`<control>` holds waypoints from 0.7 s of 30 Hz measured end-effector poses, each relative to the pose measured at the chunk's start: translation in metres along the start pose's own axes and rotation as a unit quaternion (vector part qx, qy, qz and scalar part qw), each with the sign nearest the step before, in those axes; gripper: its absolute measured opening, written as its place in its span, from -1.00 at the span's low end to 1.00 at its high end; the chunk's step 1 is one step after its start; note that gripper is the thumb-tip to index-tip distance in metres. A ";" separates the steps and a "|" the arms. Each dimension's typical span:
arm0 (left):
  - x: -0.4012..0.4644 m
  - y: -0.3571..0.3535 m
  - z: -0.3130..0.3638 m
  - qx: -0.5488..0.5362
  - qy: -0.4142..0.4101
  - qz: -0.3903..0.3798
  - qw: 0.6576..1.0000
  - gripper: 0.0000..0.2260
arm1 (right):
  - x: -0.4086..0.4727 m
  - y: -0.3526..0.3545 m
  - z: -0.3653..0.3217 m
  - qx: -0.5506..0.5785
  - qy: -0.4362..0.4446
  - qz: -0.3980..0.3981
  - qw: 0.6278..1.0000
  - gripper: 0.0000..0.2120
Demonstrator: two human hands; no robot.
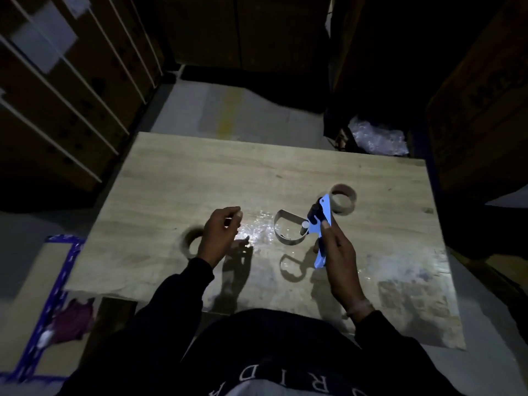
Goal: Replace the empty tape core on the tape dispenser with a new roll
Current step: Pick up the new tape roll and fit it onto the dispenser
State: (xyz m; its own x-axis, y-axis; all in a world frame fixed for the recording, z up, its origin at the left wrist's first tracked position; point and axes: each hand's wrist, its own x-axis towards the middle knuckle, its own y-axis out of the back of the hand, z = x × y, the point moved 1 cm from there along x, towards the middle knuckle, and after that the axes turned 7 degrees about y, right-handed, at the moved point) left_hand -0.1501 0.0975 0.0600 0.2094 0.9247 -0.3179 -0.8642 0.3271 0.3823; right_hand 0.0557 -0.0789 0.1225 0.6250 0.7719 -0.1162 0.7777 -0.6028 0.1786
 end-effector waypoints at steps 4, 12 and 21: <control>0.023 0.057 -0.039 0.094 0.011 0.041 0.995 -0.75 | -0.006 -0.045 0.000 -0.013 -0.008 -0.009 1.000 -0.69; 0.078 0.104 -0.096 0.321 0.007 -0.028 0.947 -0.58 | -0.014 -0.103 0.005 -0.021 -0.005 -0.006 1.000 -0.60; 0.095 0.100 -0.098 0.455 -0.043 -0.148 0.877 -0.69 | -0.030 -0.134 0.005 -0.035 -0.018 0.039 0.998 -0.63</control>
State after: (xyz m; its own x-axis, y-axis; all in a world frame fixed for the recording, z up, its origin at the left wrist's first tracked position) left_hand -0.2612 0.1994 -0.0169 0.4300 0.7712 -0.4695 -0.0505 0.5397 0.8403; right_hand -0.0666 -0.0225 0.0974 0.6864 0.7148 -0.1336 0.7208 -0.6444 0.2554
